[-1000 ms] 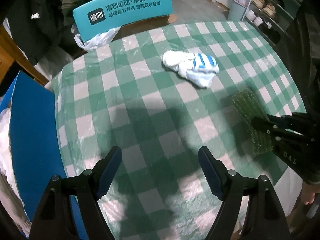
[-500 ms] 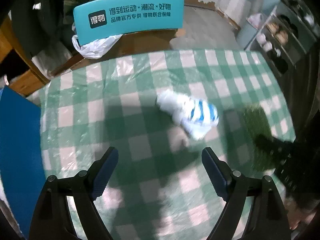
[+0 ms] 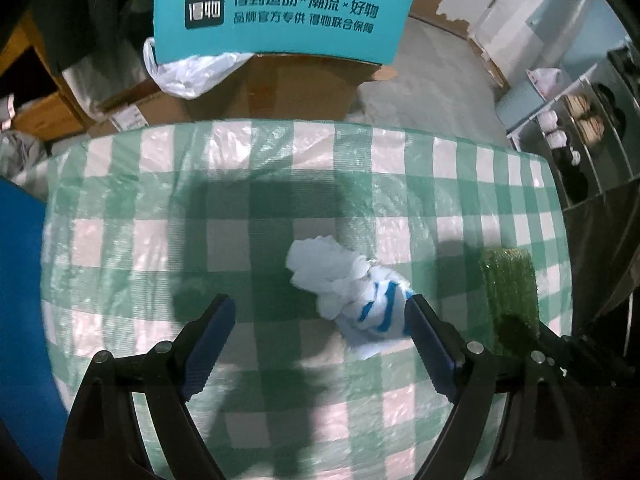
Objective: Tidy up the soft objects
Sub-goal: 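Grasp the white-and-blue sock bundle with the left gripper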
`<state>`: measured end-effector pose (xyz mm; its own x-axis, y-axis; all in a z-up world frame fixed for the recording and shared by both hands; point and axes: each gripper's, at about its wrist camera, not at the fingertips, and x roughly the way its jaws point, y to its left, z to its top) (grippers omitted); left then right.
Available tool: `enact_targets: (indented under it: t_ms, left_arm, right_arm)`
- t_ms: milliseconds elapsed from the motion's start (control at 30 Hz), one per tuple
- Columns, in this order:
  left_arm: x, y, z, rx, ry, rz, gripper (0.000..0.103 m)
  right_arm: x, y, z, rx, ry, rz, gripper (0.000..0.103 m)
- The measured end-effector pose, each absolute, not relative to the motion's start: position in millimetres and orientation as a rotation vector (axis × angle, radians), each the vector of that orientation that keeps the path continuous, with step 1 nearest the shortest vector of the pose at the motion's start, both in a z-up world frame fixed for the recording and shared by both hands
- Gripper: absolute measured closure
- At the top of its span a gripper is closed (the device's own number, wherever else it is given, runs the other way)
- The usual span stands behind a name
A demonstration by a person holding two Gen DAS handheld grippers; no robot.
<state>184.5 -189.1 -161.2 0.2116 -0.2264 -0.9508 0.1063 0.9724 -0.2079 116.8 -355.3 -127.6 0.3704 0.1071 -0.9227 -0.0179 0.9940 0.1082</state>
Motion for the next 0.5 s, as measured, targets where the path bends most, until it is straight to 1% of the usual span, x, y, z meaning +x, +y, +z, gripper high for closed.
enact_targets:
  t_ms: [200, 467, 500]
  left_arm:
    - [195.6, -192.6, -174.7, -0.214, 1.382, -0.208, 0.015]
    - [201.1, -198.9, -195.2, -0.242, 1.423, -0.197, 0.015]
    - [200.7, -199.4, -197.2, -0.237, 1.429, -0.198, 0.017]
  right_arm:
    - [128.2, -357.0, -129.8, 0.078, 1.195, 0.078, 0.093]
    - [130.3, -354.4, -139.8, 0.062, 1.215, 0.086, 0.093]
    - [130.3, -355.4, -140.7, 0.065, 1.219, 0.084, 0.093]
